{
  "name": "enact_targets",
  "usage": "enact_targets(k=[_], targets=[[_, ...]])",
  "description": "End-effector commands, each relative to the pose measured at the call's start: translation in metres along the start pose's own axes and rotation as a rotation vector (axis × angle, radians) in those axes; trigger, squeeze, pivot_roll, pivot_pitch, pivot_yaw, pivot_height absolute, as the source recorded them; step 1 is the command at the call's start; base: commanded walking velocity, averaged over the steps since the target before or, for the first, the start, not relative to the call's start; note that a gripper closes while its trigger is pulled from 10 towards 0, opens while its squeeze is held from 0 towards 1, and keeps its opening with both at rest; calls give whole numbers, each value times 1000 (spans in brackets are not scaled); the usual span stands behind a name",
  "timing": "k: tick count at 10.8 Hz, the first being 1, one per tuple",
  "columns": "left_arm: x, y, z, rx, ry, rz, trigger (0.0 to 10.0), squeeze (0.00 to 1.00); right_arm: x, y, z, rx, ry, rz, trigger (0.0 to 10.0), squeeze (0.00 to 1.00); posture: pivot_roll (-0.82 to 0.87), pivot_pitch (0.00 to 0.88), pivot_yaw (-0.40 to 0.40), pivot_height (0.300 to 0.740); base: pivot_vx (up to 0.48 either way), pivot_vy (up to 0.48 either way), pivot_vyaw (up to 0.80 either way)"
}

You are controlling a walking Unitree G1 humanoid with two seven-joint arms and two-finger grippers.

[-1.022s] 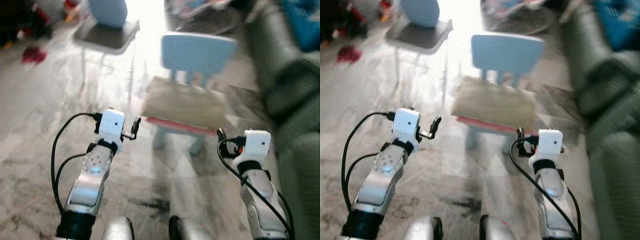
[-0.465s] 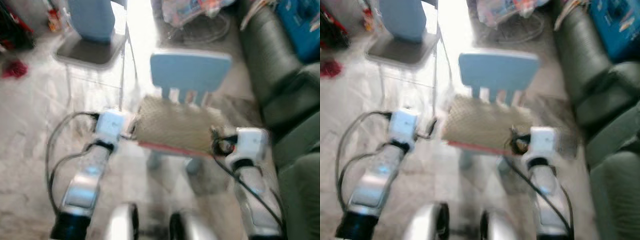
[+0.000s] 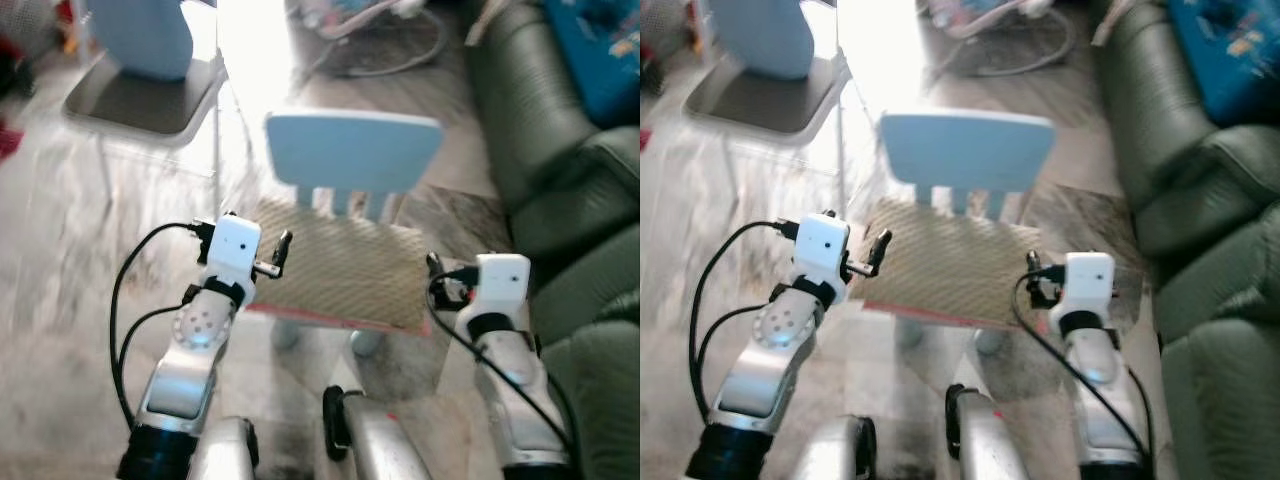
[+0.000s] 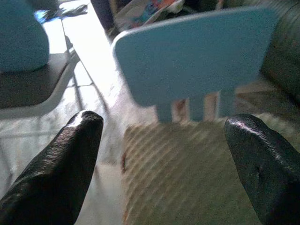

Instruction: Move the pillow to the sofa

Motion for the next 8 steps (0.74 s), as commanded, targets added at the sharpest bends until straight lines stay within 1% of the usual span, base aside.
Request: enact_targets(k=[1, 2, 4, 6, 7, 8], targets=[[-3, 1, 2, -19, -7, -8, 10000, 0, -6, 3, 2, -10, 3, -23, 10000, 0, -28, 259, -29, 740, 0, -304, 0], [-2, -2, -1, -8, 0, -9, 10000, 0, -6, 2, 1, -2, -5, -23, 10000, 0, -27, 256, -31, 740, 0, 0, 0], [0, -4, -1, -3, 2, -6, 10000, 0, -4, -3, 1, 9, -4, -19, 10000, 0, -24, 249, -38, 740, 0, -435, 0], [-2, -3, -1, 2, 5, -11, 10000, 0, -3, -3, 2, 3, 0, -17, 10000, 0, -22, 249, -37, 740, 0, -456, 0], [-2, -3, -2, 6, 8, -13, 10000, 0, -4, -3, 3, 1, 0, -17, 10000, 0, -23, 249, -37, 740, 0, -292, 0], [-3, -3, -3, 19, 9, -14, 10000, 0, -4, -2, 2, 2, 0, -18, 10000, 0, -23, 250, -37, 740, 0, 0, 0]])
Point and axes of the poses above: a point about 5 cm out from each wrist's last joint towards the gripper, its own y axis pointing back from the gripper into the wrist, its own x axis along the axis of the wrist's last joint, z = x × y, the point moved 1 cm from there along -y, pointing out of the wrist towards the gripper, and after that the axes turned 15 degrees about -y, right-handed, at the moved point
